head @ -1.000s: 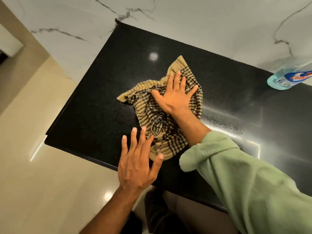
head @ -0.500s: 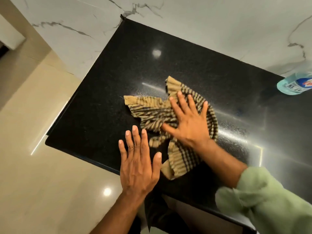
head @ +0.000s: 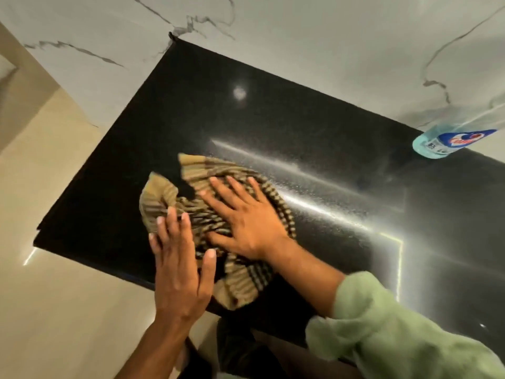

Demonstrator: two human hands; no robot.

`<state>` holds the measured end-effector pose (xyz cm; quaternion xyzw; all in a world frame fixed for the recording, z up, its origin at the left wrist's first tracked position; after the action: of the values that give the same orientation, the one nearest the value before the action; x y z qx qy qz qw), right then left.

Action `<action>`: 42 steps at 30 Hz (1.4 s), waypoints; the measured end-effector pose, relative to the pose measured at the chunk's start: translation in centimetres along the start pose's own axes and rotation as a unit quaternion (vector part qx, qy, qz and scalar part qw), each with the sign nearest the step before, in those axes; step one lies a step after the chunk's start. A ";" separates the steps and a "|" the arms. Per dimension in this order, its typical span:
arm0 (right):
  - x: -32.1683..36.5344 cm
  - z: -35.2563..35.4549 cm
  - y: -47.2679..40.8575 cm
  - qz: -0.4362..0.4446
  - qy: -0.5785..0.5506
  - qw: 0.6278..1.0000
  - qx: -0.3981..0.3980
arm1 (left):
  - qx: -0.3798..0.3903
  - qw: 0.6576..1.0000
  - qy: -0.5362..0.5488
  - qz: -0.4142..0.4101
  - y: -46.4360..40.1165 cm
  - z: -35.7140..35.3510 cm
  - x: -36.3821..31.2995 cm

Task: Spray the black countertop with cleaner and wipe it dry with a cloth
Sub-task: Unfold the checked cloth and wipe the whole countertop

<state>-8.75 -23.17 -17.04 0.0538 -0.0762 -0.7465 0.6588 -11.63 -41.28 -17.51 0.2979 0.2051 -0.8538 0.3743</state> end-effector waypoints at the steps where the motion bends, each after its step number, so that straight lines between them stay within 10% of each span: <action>1: -2.3 -0.2 1.2 -0.038 -0.003 0.999 0.003 | 0.020 0.999 -0.040 -0.011 -0.1 -0.3 -0.1; 11: -19.2 3.0 -9.3 -0.307 -0.020 0.951 0.025 | 0.079 0.984 -0.159 0.001 -0.4 -1.2 -0.9; 21: -4.8 1.7 -3.5 0.014 0.020 1.000 0.002 | 0.017 0.992 -0.113 0.056 -0.1 -0.9 -0.5; 33: -22.7 3.3 -9.5 -0.276 -0.008 0.961 0.032 | 0.063 0.984 -0.159 0.047 -0.6 -1.0 -1.0; 42: -4.3 0.2 1.6 -0.026 0.011 1.000 -0.003 | 0.061 0.985 -0.147 0.068 -0.3 -1.0 -0.7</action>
<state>-6.71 -19.09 -16.62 0.0616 -0.0655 -0.7629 0.6403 -11.17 -40.15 -17.71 0.2044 0.0748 -0.8720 0.4385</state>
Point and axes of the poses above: each hand's wrist, its own y-axis away from the middle knuckle, its own z-axis out of the back of the hand, x = y × z, the point moved 2 cm from there along -y, towards the middle knuckle, and after that the axes turned 9 degrees about y, right-handed, at the moved point
